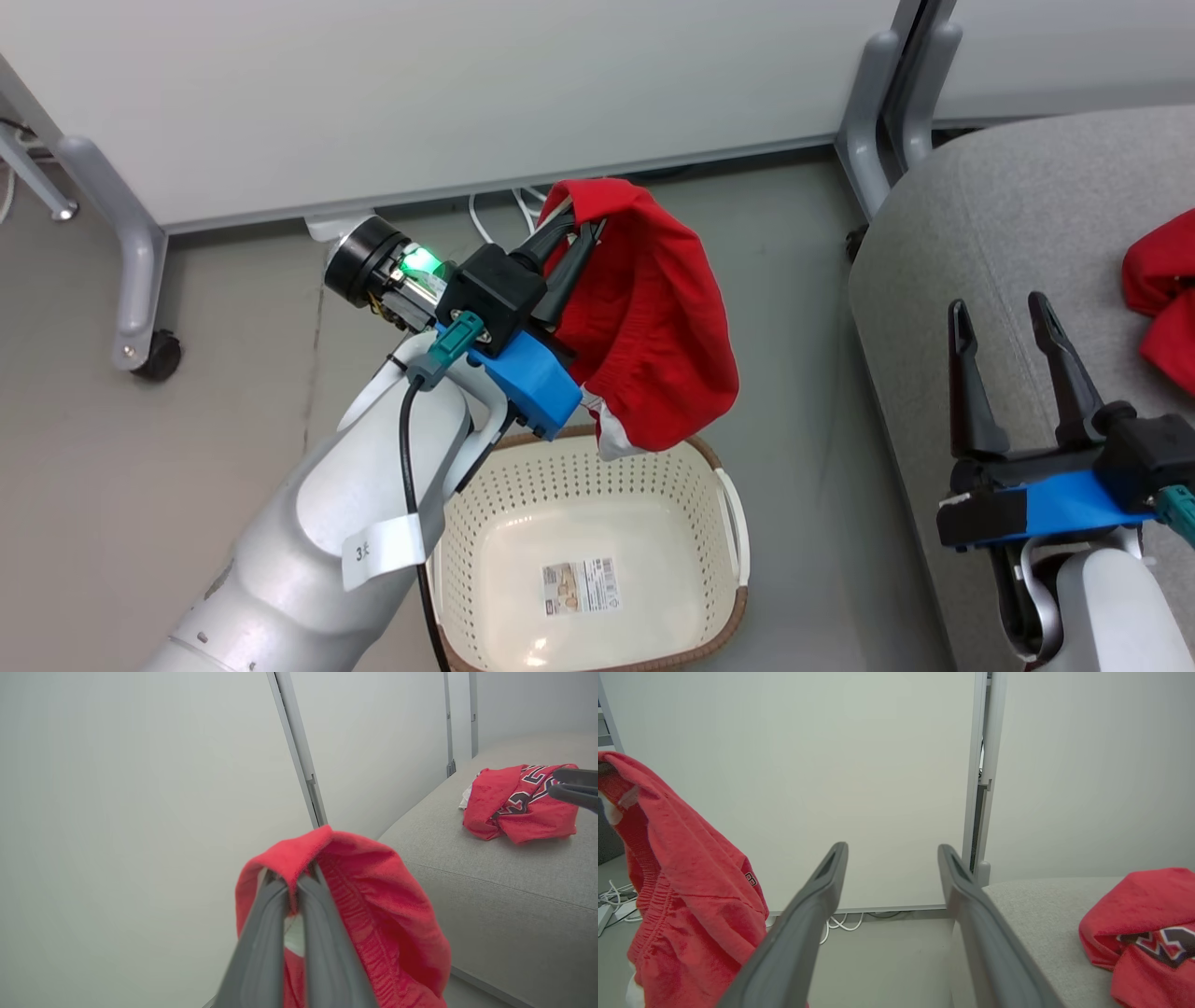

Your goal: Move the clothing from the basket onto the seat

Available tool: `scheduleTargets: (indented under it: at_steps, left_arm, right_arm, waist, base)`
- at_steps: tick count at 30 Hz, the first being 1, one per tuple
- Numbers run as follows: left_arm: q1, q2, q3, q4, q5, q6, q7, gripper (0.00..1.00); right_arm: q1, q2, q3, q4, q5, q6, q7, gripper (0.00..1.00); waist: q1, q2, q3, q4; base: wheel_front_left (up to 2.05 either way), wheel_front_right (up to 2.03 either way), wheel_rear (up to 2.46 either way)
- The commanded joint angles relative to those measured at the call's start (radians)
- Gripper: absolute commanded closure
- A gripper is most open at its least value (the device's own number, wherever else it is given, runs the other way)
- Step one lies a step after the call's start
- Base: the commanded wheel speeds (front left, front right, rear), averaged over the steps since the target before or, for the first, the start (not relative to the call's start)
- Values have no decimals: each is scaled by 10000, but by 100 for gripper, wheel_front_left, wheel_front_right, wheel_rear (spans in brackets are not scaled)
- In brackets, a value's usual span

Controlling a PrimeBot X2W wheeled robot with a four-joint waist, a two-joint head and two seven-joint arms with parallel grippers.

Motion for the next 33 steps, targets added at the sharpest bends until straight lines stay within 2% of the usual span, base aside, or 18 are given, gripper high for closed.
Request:
scheduleTargets:
  at_steps: [1, 8, 22, 33]
  left_arm:
    - [124, -1, 80, -83, 74, -39, -52, 100]
    - [138, -85, 173, -450, 158, -91, -52, 100]
    - [134, -77, 128, -713, 221, -130, -52, 100]
    - [28, -116, 149, -749, 250, -140, -52, 100]
  right_arm:
    - [224, -2, -16, 57, 26, 1, 7, 0]
    - [595, -2, -120, 118, 86, 1, 7, 0]
    - [785, -2, -131, 143, 257, 1, 7, 0]
    - [-7, 0, 859, -29, -1, 1, 7, 0]
  waist:
    - [1, -1, -304, 23]
    - [1, -1, -744, 110]
    - [1, -1, -855, 179]
    - [1, -1, -731, 243]
  base:
    - [0, 0, 0]
    - [0, 0, 0]
    - [0, 0, 0]
    - [0, 0, 0]
